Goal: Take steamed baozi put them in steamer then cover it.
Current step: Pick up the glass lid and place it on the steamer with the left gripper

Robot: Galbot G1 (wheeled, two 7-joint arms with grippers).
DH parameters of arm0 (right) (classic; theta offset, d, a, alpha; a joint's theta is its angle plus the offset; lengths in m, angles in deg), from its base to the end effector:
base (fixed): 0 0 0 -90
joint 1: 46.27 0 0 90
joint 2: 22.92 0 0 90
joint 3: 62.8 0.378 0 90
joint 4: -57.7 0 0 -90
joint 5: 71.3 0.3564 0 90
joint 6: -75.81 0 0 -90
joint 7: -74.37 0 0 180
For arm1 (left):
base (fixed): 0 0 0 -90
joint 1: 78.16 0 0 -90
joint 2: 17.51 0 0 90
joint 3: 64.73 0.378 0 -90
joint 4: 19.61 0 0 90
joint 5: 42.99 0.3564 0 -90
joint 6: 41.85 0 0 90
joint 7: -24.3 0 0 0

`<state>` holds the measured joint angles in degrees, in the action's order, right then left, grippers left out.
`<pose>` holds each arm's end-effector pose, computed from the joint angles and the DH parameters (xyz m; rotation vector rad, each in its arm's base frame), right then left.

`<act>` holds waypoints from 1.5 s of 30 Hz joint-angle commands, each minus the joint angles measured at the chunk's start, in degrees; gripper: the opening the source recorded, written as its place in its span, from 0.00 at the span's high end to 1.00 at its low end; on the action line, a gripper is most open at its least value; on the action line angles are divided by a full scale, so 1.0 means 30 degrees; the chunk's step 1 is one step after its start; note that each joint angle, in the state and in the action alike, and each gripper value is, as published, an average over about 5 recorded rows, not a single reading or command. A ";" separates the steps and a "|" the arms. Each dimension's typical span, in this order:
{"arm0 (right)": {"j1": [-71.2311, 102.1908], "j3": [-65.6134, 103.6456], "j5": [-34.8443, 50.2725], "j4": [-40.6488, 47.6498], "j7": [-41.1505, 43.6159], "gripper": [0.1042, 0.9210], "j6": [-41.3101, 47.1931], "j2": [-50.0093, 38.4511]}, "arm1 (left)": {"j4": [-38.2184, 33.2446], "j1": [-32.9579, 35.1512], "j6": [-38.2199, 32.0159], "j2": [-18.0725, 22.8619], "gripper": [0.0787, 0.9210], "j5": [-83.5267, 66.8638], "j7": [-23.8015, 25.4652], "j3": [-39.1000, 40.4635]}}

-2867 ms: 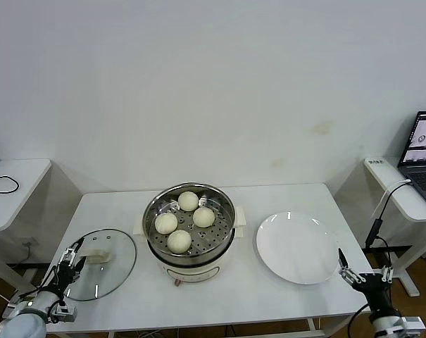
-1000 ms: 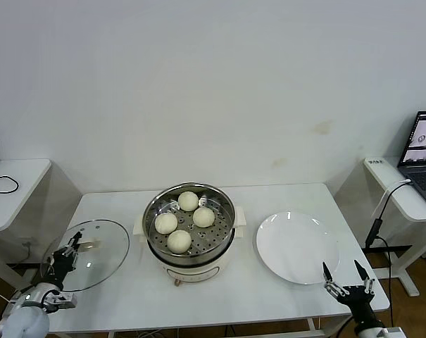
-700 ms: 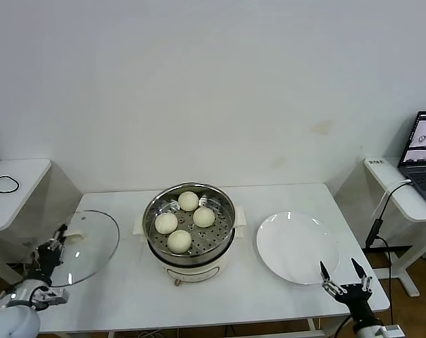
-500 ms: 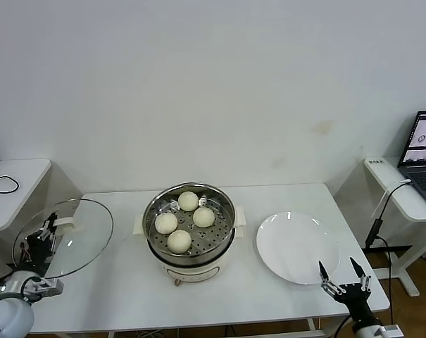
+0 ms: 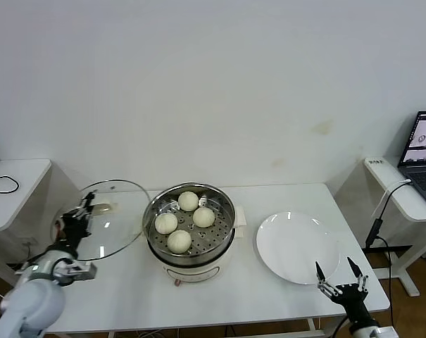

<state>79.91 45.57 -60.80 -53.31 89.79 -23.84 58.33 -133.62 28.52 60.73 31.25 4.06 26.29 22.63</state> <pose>0.1183 -0.1417 -0.3731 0.0763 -3.0703 0.1780 0.2641 0.1649 -0.2517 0.0128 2.2702 2.1380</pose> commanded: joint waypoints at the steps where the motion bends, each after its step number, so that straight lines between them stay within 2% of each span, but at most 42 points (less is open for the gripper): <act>1: 0.0225 -0.0161 -0.1996 -0.0123 -0.0261 0.12 -0.0110 0.0775 | -0.0723 -0.5578 0.3525 0.1212 0.92 0.0802 0.1478 0.7453; 7: 0.0069 -0.0734 -0.2624 0.0011 -0.0327 0.12 -0.0133 0.1567 | -0.0113 -0.7377 0.4352 0.3148 0.92 0.3093 0.2834 0.8829; 16: -0.0219 -0.0787 -0.2894 0.0509 -0.0332 0.12 -0.0208 0.1719 | 0.0610 -0.8081 0.4560 0.4895 0.92 0.6178 0.4063 1.0346; 28: -0.0361 -0.1028 -0.3092 0.0755 -0.0288 0.12 -0.0267 0.1881 | 0.1359 -0.7599 0.4401 0.5799 0.92 0.7616 0.4258 1.0986; 45: -0.0273 -0.1206 -0.2949 0.0838 -0.0212 0.12 -0.0372 0.1815 | 0.1952 -0.7078 0.4028 0.6150 0.92 0.7832 0.3983 1.0617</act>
<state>79.07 42.11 -69.54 -50.88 89.12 -24.93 63.63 -128.21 7.34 72.77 48.89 26.32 38.03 53.77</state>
